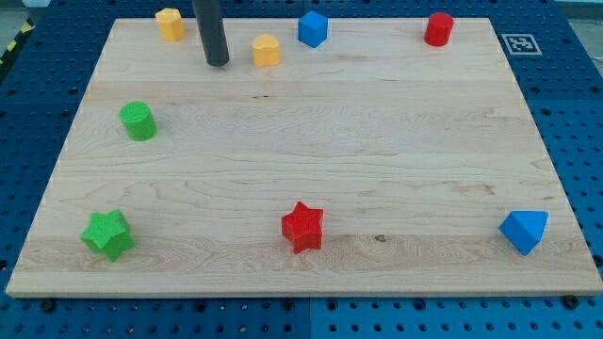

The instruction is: Slide the yellow heart towards center right

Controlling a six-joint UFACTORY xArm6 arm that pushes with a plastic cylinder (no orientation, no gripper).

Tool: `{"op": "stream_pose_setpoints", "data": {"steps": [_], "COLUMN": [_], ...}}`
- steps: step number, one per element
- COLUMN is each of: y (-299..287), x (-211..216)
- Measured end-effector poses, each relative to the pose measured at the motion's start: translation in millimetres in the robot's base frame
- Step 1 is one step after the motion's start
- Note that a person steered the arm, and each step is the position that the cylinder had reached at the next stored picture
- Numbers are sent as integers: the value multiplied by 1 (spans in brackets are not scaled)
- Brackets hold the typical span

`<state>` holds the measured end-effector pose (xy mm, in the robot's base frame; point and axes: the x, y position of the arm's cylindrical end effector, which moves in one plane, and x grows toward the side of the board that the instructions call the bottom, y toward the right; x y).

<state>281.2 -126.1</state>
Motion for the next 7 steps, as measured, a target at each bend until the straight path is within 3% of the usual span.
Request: {"op": "stream_pose_setpoints", "data": {"steps": [2,5,7], "y": [13,47,73], "x": [-27,-10,-21]}}
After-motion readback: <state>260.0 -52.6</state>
